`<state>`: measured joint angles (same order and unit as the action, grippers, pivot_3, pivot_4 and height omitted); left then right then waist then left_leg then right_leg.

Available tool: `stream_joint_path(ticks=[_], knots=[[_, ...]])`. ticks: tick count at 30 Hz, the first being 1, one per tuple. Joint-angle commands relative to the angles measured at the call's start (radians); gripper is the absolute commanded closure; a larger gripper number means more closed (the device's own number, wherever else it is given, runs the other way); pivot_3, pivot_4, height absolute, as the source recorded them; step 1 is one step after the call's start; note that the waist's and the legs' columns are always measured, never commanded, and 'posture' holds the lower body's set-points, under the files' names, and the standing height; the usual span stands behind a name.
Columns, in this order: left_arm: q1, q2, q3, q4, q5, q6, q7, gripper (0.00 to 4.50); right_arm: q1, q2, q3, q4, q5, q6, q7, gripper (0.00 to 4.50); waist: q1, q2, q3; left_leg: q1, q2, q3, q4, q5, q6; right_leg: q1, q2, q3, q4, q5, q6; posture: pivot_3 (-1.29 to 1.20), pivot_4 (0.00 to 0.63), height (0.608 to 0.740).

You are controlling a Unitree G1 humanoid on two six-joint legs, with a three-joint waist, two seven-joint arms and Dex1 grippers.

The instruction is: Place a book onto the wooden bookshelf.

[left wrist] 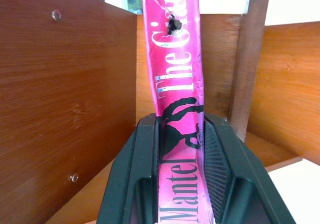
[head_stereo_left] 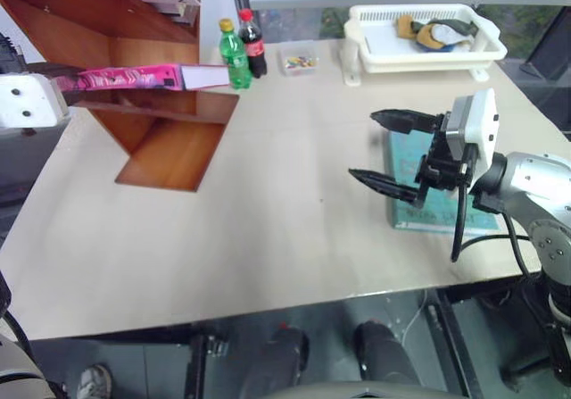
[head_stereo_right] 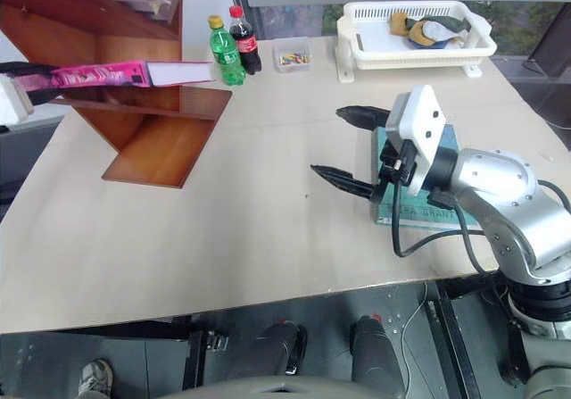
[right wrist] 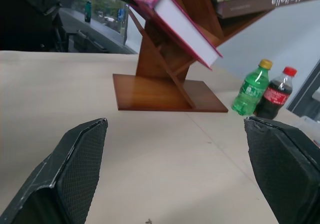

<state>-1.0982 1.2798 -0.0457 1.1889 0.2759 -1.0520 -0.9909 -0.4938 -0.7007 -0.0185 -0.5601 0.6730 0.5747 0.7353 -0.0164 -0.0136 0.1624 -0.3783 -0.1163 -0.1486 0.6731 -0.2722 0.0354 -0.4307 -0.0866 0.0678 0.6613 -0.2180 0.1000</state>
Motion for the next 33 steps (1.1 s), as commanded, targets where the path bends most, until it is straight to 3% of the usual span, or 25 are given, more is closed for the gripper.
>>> stream_joint_path(ticks=[1, 5, 6, 7, 12, 13, 26, 33], knots=[[-0.015, 0.034, -0.014, 0.046, 0.01, -0.021, -0.016, 3.49, 0.005, 0.008, -0.03, -0.036, 0.004, -0.004, -0.018, 0.0, -0.001, 0.0, 0.0, 0.0, 0.001, 0.0, 0.0, 0.0, 0.0, 0.0, 0.001, 0.0, 0.0, 0.0, 0.0, 0.0, 0.15, 0.74], [-0.011, 0.042, 0.004, 0.063, -0.028, -0.03, -0.055, 3.49, 0.007, 0.021, -0.018, -0.027, -0.009, -0.013, -0.019, 0.0, -0.004, 0.0, 0.0, 0.0, 0.002, 0.0, 0.001, 0.0, 0.0, 0.0, 0.001, 0.0, 0.001, 0.0, 0.0, 0.0, 0.15, 0.74], [-0.009, 0.046, 0.008, 0.064, -0.035, -0.029, -0.058, 2.74, 0.008, 0.022, -0.018, -0.027, -0.009, -0.014, -0.017, 0.0, -0.005, 0.0, 0.0, 0.0, 0.002, 0.0, 0.001, 0.0, 0.0, 0.0, 0.001, 0.0, 0.001, 0.0, 0.0, 0.0, 0.15, 0.74], [-0.005, 0.053, 0.013, 0.065, -0.04, -0.028, -0.056, 2.5, 0.008, 0.023, -0.019, -0.025, -0.01, -0.015, -0.015, 0.0, -0.005, 0.0, 0.0, 0.0, 0.002, 0.0, 0.001, 0.0, 0.0, 0.0, 0.001, 0.0, 0.0, 0.0, 0.0, 0.0, 0.15, 0.74], [0.034, 0.087, 0.04, 0.066, -0.07, -0.036, -0.049, 0.27, 0.002, 0.028, -0.015, 0.0, -0.021, -0.026, 0.003, 0.0, -0.016, -0.003, 0.001, -0.004, 0.001, 0.0, 0.001, 0.0, 0.0, -0.002, 0.0, 0.0, -0.002, 0.001, -0.001, 0.0, 0.15, 0.74], [0.045, 0.091, 0.046, 0.065, -0.081, -0.041, -0.055, 0.07, 0.001, 0.029, -0.014, 0.004, -0.022, -0.029, 0.007, 0.0, -0.018, -0.003, 0.001, -0.004, 0.001, 0.0, 0.001, 0.0, 0.0, -0.003, 0.0, -0.001, -0.003, 0.001, -0.001, 0.0, 0.15, 0.74], [0.378, 0.092, 0.35, -0.101, -0.585, -0.019, -0.388, 0.07, -0.019, 0.033, -0.008, 0.097, -0.045, -0.06, 0.083, 0.0, -0.027, -0.003, 0.002, -0.007, 0.001, 0.004, -0.002, -0.002, 0.002, -0.009, -0.003, -0.002, -0.005, 0.0, -0.001, 0.0, 0.15, 0.74], [0.676, 0.017, 0.483, -0.415, -0.762, 0.102, -0.4, 0.07, -0.053, 0.039, 0.009, 0.158, -0.07, -0.077, 0.132, 0.0, -0.026, -0.003, 0.002, -0.007, 0.001, 0.005, -0.002, -0.002, 0.003, -0.009, -0.003, -0.002, -0.004, 0.001, -0.001, 0.0, 0.15, 0.74]])
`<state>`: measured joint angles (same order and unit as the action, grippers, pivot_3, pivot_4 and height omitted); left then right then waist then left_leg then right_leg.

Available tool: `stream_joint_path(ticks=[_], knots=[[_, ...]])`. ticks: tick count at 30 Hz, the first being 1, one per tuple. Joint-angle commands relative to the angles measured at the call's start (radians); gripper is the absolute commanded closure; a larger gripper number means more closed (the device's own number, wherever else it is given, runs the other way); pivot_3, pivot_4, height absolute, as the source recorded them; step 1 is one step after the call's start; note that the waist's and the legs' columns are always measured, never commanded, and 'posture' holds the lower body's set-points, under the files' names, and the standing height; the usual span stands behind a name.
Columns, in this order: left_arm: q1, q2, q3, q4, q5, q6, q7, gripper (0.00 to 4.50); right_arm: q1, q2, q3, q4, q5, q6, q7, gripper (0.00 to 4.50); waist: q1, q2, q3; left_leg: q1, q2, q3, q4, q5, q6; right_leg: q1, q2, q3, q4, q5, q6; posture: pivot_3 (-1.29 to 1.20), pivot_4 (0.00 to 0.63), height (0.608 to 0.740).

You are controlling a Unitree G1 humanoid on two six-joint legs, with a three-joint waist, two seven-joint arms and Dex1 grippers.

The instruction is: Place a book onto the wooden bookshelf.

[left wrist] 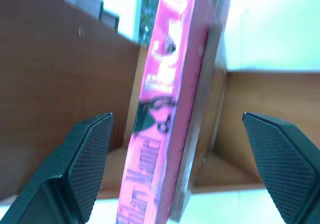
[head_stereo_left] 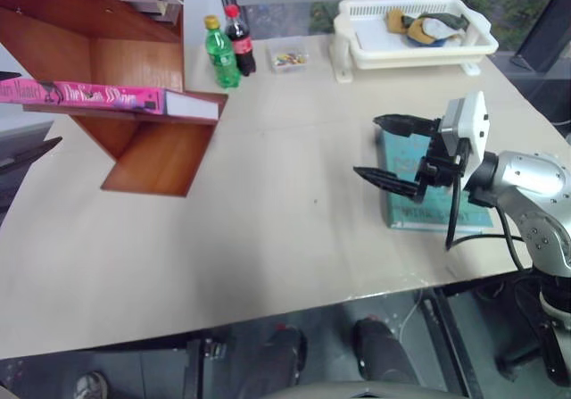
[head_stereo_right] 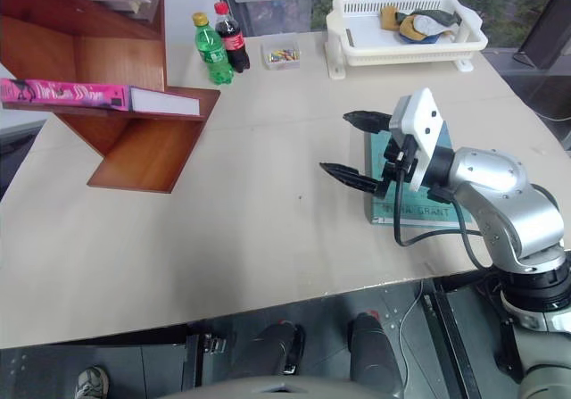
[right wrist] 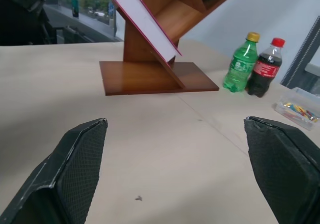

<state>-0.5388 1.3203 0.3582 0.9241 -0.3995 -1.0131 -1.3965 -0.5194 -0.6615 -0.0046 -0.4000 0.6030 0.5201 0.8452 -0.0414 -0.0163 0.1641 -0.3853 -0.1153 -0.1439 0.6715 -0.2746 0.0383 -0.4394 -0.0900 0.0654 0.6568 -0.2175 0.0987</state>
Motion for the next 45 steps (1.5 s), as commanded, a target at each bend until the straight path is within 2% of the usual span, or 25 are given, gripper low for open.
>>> stream_joint_path(ticks=[1, 3, 4, 6, 7, 9, 11, 13, 15, 17, 21, 24, 27, 33, 37, 40, 45], knots=[[0.178, -0.039, 0.105, -0.212, -0.104, 0.093, 0.016, 0.07, -0.03, 0.0, -0.004, 0.003, -0.003, -0.024, 0.028, 0.0, -0.001, 0.001, 0.0, 0.0, 0.0, 0.0, 0.0, 0.0, 0.0, 0.0, 0.0, 0.0, 0.0, 0.0, 0.0, 0.0, 0.15, 0.74], [0.316, -0.098, 0.156, -0.413, -0.143, 0.194, 0.082, 0.07, -0.031, -0.001, -0.005, 0.005, -0.007, -0.023, 0.035, 0.0, -0.003, 0.001, 0.001, 0.0, 0.001, 0.001, -0.001, 0.0, 0.0, 0.0, 0.0, 0.001, -0.001, 0.0, 0.0, 0.0, 0.15, 0.74], [0.397, -0.14, 0.164, -0.567, -0.156, 0.262, 0.137, 0.3, -0.029, -0.003, -0.008, -0.001, -0.007, -0.02, 0.034, 0.0, -0.003, 0.001, 0.001, 0.0, 0.001, 0.001, -0.001, 0.0, -0.001, 0.0, 0.0, 0.002, 0.0, 0.0, -0.001, 0.0, 0.15, 0.74], [0.516, -0.225, 0.152, -0.847, -0.168, 0.394, 0.263, 0.92, -0.027, -0.008, -0.015, -0.011, -0.007, -0.011, 0.028, 0.0, 0.0, 0.001, 0.001, -0.001, 0.002, 0.001, -0.001, 0.0, -0.001, -0.001, 0.0, 0.001, -0.002, 0.0, -0.001, 0.0, 0.15, 0.74], [0.556, -0.28, 0.123, -0.977, -0.166, 0.472, 0.353, 1.39, -0.022, -0.014, -0.023, -0.024, -0.003, -0.002, 0.022, 0.0, 0.004, 0.001, 0.001, -0.001, 0.002, 0.001, -0.002, 0.0, -0.001, -0.001, 0.0, 0.001, -0.004, 0.001, -0.002, 0.0, 0.15, 0.74], [0.6, -0.362, 0.056, -1.149, -0.138, 0.59, 0.471, 2.44, -0.013, -0.027, -0.036, -0.046, 0.002, 0.015, 0.01, 0.0, 0.009, 0.001, 0.001, -0.001, 0.002, 0.001, -0.002, 0.0, -0.001, 0.0, 0.0, 0.0, -0.005, 0.001, -0.002, 0.0, 0.15, 0.74], [0.592, -0.46, -0.034, -1.245, -0.065, 0.718, 0.617, 3.04, 0.002, -0.04, -0.051, -0.073, 0.008, 0.03, -0.002, 0.0, 0.015, 0.004, 0.0, -0.001, 0.002, 0.001, -0.002, 0.001, -0.003, 0.001, 0.0, 0.0, -0.006, 0.002, -0.003, 0.0, 0.15, 0.74], [0.56, -0.546, -0.106, -1.293, 0.005, 0.82, 0.734, 3.04, 0.012, -0.05, -0.063, -0.093, 0.012, 0.042, -0.014, 0.0, 0.022, 0.003, 0.0, 0.001, 0.002, 0.001, -0.002, 0.001, -0.003, 0.002, 0.0, 0.0, -0.006, 0.002, -0.003, 0.0, 0.15, 0.74], [0.419, -0.732, -0.237, -1.259, 0.126, 0.931, 0.93, 3.04, 0.036, -0.056, -0.075, -0.123, 0.011, 0.053, -0.039, 0.0, 0.034, 0.005, -0.001, 0.001, 0.002, 0.001, -0.002, 0.001, -0.003, 0.002, 0.001, 0.0, -0.006, 0.003, -0.004, 0.0, 0.15, 0.74], [0.293, -0.906, -0.304, -1.203, 0.23, 1.019, 1.106, 3.04, 0.055, -0.048, -0.086, -0.152, 0.018, 0.071, -0.075, 0.0, 0.054, 0.002, -0.001, 0.002, 0.001, -0.001, -0.001, 0.002, -0.003, 0.006, 0.001, -0.003, -0.006, 0.004, -0.006, 0.0, 0.15, 0.74], [0.178, -1.071, -0.344, -1.134, 0.35, 1.04, 1.254, 3.04, 0.085, -0.038, -0.109, -0.207, 0.031, 0.1, -0.137, 0.0, 0.051, -0.001, -0.002, 0.003, 0.002, -0.001, 0.0, 0.003, -0.005, 0.008, 0.002, -0.003, -0.01, 0.008, -0.005, 0.0, 0.15, 0.74], [0.109, -1.131, -0.337, -1.086, 0.381, 1.045, 1.323, 3.04, 0.124, -0.052, -0.129, -0.242, 0.036, 0.111, -0.158, 0.0, 0.054, -0.001, -0.003, 0.003, 0.002, 0.0, -0.001, 0.003, -0.005, 0.007, 0.003, -0.001, -0.011, 0.008, -0.005, 0.0, 0.15, 0.74], [0.063, -1.172, -0.275, -1.039, 0.388, 1.065, 1.42, 3.04, 0.158, -0.063, -0.15, -0.27, 0.042, 0.12, -0.177, 0.0, 0.057, -0.001, -0.003, 0.002, 0.003, 0.0, -0.001, 0.003, -0.005, 0.007, 0.003, -0.001, -0.013, 0.008, -0.005, 0.0, 0.15, 0.74], [0.08, -1.166, -0.189, -1.047, 0.446, 1.066, 1.556, 3.04, 0.183, -0.064, -0.167, -0.3, 0.054, 0.129, -0.209, 0.0, 0.043, -0.001, -0.003, 0.003, 0.004, 0.001, -0.001, 0.003, -0.005, 0.007, 0.004, 0.0, -0.014, 0.008, -0.005, 0.0, 0.15, 0.74], [0.061, -1.157, -0.207, -1.028, 0.408, 1.048, 1.5, 3.04, 0.184, -0.052, -0.162, -0.302, 0.056, 0.124, -0.23, 0.0, 0.027, -0.001, -0.003, 0.003, 0.006, 0.002, -0.002, 0.003, -0.005, 0.007, 0.005, 0.0, -0.013, 0.008, -0.005, 0.0, 0.15, 0.74], [0.088, -1.138, -0.252, -1.033, 0.377, 1.028, 1.4, 3.04, 0.179, -0.039, -0.161, -0.305, 0.068, 0.121, -0.246, 0.0, 0.029, -0.001, -0.003, 0.004, 0.007, 0.003, -0.002, 0.003, -0.005, 0.007, 0.006, 0.0, -0.013, 0.008, -0.005, 0.0, 0.15, 0.74], [0.195, -1.103, -0.325, -1.056, 0.313, 1.012, 1.207, 3.04, 0.165, -0.028, -0.167, -0.316, 0.104, 0.12, -0.259, 0.0, 0.036, 0.0, -0.003, 0.003, 0.005, 0.003, -0.001, 0.003, -0.005, 0.007, 0.004, 0.0, -0.014, 0.008, -0.005, 0.0, 0.15, 0.74]])
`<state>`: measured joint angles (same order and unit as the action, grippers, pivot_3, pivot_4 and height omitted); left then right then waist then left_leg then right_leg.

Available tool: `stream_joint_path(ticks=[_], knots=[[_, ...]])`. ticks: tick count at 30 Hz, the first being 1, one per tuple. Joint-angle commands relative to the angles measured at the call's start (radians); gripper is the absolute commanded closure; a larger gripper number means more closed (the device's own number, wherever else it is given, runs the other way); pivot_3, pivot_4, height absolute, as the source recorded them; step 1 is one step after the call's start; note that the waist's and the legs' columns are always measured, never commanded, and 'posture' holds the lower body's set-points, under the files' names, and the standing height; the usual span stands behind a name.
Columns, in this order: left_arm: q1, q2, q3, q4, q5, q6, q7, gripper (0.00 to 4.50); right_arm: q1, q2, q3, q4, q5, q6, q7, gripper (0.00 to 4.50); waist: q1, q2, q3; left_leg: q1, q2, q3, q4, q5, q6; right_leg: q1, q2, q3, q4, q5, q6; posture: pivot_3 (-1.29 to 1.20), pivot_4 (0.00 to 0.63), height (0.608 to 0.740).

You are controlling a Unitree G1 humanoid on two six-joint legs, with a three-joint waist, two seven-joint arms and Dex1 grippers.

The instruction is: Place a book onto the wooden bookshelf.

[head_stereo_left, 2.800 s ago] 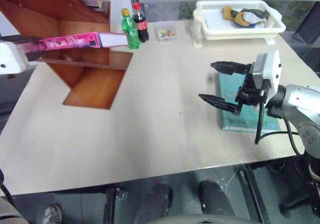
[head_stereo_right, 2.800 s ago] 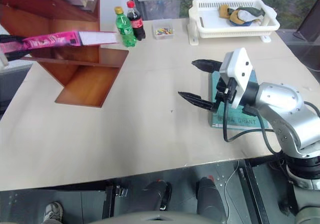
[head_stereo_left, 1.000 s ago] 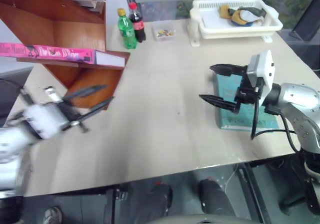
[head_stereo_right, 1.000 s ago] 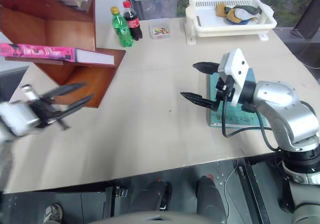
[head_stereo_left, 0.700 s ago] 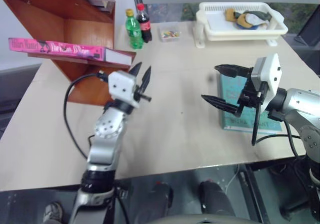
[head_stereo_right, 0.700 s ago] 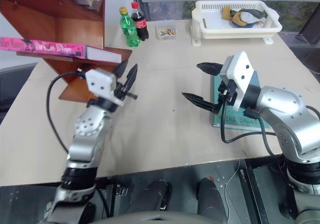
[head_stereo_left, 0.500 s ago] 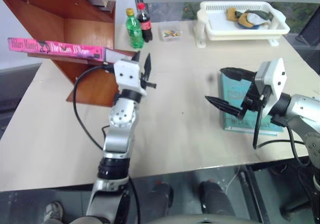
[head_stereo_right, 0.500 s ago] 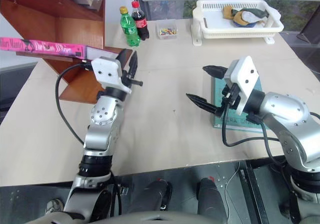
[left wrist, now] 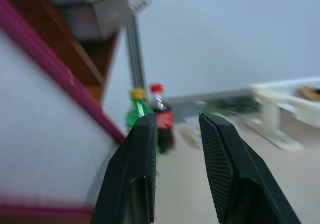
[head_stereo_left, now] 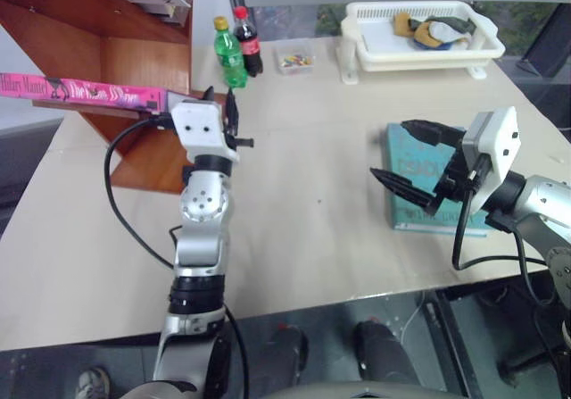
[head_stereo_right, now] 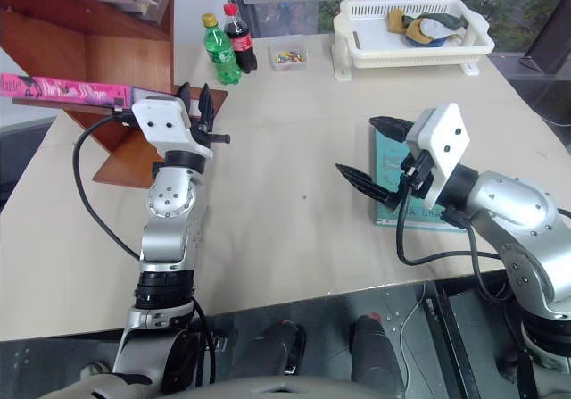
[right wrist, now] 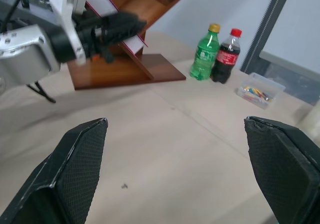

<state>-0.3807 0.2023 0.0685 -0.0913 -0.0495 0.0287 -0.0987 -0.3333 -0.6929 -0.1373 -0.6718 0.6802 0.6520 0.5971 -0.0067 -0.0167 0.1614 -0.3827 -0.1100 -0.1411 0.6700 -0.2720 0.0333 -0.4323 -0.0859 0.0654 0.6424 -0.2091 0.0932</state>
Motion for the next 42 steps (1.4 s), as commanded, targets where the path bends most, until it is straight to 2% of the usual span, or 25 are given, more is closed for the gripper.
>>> stream_joint_path(ticks=[1, 8, 26, 29, 33, 34, 35, 36, 38, 40, 42], knots=[[0.051, 0.021, -0.039, -0.046, -0.048, -0.027, -0.115, 3.04, -0.023, 0.005, -0.035, -0.046, 0.034, -0.012, -0.011, 0.0, 0.003, 0.0, 0.0, 0.0, 0.0, 0.0, 0.0, 0.0, 0.0, 0.0, 0.0, 0.0, 0.0, 0.0, 0.0, 0.0, 0.15, 0.74], [0.09, 0.041, -0.032, -0.054, -0.12, 0.014, -0.216, 3.04, -0.074, 0.028, -0.02, -0.054, 0.089, -0.043, 0.007, 0.0, 0.006, 0.0, 0.0, 0.0, 0.0, -0.001, 0.0, 0.0, 0.0, 0.0, 0.0, -0.001, 0.0, 0.0, 0.0, 0.0, 0.15, 0.74], [0.086, 0.054, -0.034, -0.016, -0.145, 0.039, -0.293, 3.04, -0.124, 0.063, 0.023, -0.077, 0.111, -0.039, -0.019, 0.0, 0.019, 0.0, 0.0, 0.0, 0.0, -0.001, 0.0, 0.0, 0.0, 0.0, 0.0, -0.001, -0.001, 0.0, 0.0, 0.0, 0.15, 0.74], [0.109, 0.081, -0.027, -0.034, -0.188, 0.054, -0.361, 3.04, -0.076, 0.027, 0.03, -0.082, 0.08, -0.016, -0.022, 0.0, 0.02, 0.0, 0.0, 0.0, 0.0, -0.001, 0.0, 0.0, 0.0, 0.0, 0.0, -0.001, -0.001, 0.0, 0.0, 0.0, 0.15, 0.74], [0.178, 0.16, 0.042, -0.101, -0.391, 0.138, -0.54, 3.04, 0.087, -0.049, 0.034, -0.069, -0.026, 0.029, -0.062, 0.0, 0.018, 0.0, 0.0, 0.0, 0.0, -0.001, -0.001, 0.0, 0.0, 0.0, 0.0, -0.001, -0.001, 0.0, 0.0, 0.0, 0.15, 0.74], [0.199, 0.188, 0.06, -0.114, -0.421, 0.155, -0.57, 2.55, 0.128, -0.064, 0.03, -0.064, -0.059, 0.033, -0.077, 0.0, 0.017, 0.001, 0.0, -0.001, 0.0, -0.001, -0.001, 0.0, 0.0, 0.0, 0.0, -0.001, -0.002, 0.0, 0.0, 0.0, 0.15, 0.74], [0.218, 0.212, 0.077, -0.126, -0.451, 0.177, -0.594, 2.53, 0.165, -0.071, 0.019, -0.061, -0.08, 0.04, -0.093, 0.0, 0.017, 0.001, 0.001, -0.001, 0.0, -0.001, -0.001, 0.0, 0.0, 0.0, 0.0, -0.001, -0.002, 0.0, 0.0, 0.0, 0.15, 0.74], [0.235, 0.232, 0.091, -0.136, -0.477, 0.198, -0.613, 2.24, 0.199, -0.07, 0.002, -0.062, -0.085, 0.044, -0.101, 0.0, 0.018, 0.001, 0.001, -0.001, 0.0, -0.001, -0.001, 0.0, 0.0, -0.001, 0.0, -0.001, -0.001, 0.0, 0.0, 0.0, 0.15, 0.74], [0.273, 0.276, 0.117, -0.166, -0.515, 0.24, -0.637, 1.35, 0.286, -0.075, -0.048, -0.082, -0.083, 0.049, -0.099, 0.0, 0.02, 0.002, 0.001, 0.0, 0.001, -0.001, -0.002, -0.001, 0.0, 0.0, 0.0, -0.001, -0.001, 0.0, 0.0, 0.0, 0.15, 0.74], [0.313, 0.314, 0.142, -0.191, -0.531, 0.264, -0.651, 0.21, 0.353, -0.078, -0.085, -0.11, -0.086, 0.054, -0.102, 0.0, 0.02, 0.002, 0.001, 0.0, 0.001, -0.001, -0.002, -0.001, 0.001, 0.0, 0.0, -0.001, -0.001, 0.0, 0.0, 0.0, 0.15, 0.74], [0.377, 0.36, 0.181, -0.21, -0.524, 0.284, -0.657, 0.09, 0.465, -0.078, -0.17, -0.155, -0.086, 0.067, -0.1, 0.0, 0.021, 0.002, 0.001, 0.0, 0.001, -0.001, -0.002, -0.001, 0.001, 0.001, 0.0, -0.001, -0.001, 0.0, 0.0, 0.0, 0.15, 0.74]])
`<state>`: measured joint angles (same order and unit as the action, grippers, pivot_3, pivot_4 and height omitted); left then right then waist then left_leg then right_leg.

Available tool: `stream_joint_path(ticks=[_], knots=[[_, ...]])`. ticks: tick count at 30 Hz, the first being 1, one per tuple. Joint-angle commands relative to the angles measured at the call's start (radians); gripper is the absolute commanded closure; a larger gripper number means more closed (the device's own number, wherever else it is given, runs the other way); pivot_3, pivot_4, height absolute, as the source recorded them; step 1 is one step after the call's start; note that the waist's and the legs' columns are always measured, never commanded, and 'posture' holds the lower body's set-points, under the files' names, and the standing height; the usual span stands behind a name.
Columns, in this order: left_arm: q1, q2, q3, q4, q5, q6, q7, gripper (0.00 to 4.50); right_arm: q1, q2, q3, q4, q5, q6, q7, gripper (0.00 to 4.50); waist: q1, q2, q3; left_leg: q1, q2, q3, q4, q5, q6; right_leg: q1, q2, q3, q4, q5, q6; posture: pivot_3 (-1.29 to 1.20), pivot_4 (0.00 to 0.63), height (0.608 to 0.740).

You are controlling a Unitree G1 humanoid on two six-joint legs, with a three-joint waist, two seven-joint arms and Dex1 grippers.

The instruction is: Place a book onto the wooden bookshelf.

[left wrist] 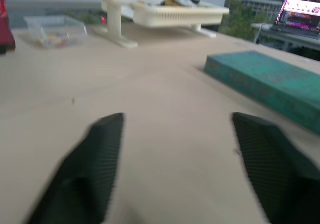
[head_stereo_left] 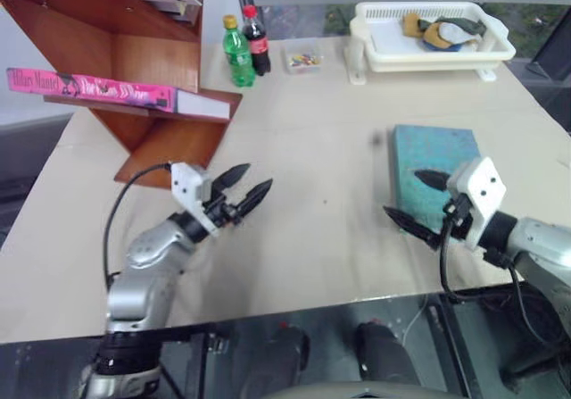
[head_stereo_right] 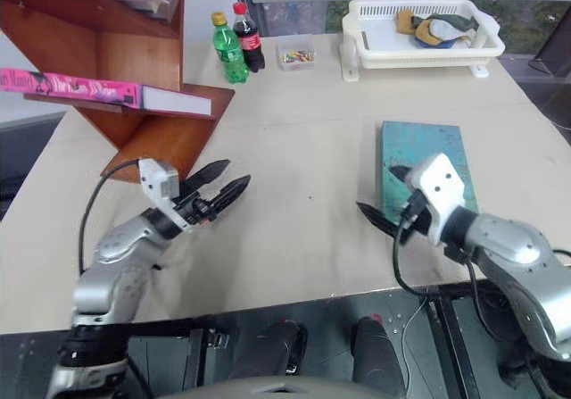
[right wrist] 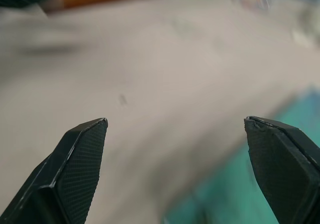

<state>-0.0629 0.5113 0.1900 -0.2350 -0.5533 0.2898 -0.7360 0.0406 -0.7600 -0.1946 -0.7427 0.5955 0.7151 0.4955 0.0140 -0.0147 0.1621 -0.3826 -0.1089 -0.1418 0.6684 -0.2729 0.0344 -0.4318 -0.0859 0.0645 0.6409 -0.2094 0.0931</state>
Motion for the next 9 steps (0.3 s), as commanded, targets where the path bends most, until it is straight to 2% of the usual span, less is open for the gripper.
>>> stream_joint_path(ticks=[1, 6, 9], knots=[[0.1, 0.072, 0.08, -0.079, -0.02, 0.023, -0.034, 0.09, 0.146, -0.012, -0.158, -0.102, 0.0, 0.009, 0.011, 0.0, 0.001, 0.0, 0.0, 0.0, 0.0, -0.001, 0.0, 0.0, 0.0, 0.0, 0.0, 0.0, 0.0, 0.0, 0.0, 0.0, 0.15, 0.74], [0.252, 0.152, 0.193, -0.088, -0.042, 0.021, -0.107, 0.09, 0.346, -0.019, -0.373, -0.114, 0.009, -0.01, 0.1, 0.0, 0.001, 0.0, 0.0, 0.001, 0.001, 0.0, -0.001, -0.002, 0.003, 0.001, 0.0, 0.0, -0.002, 0.0, 0.0, 0.0, 0.15, 0.74], [0.306, 0.185, 0.242, -0.087, -0.031, 0.004, -0.139, 0.09, 0.408, -0.025, -0.447, -0.102, 0.001, -0.023, 0.148, 0.0, 0.001, 0.0, 0.0, 0.003, 0.002, 0.0, -0.001, -0.002, 0.003, 0.005, 0.0, -0.001, -0.002, 0.0, 0.001, 0.0, 0.15, 0.74]])
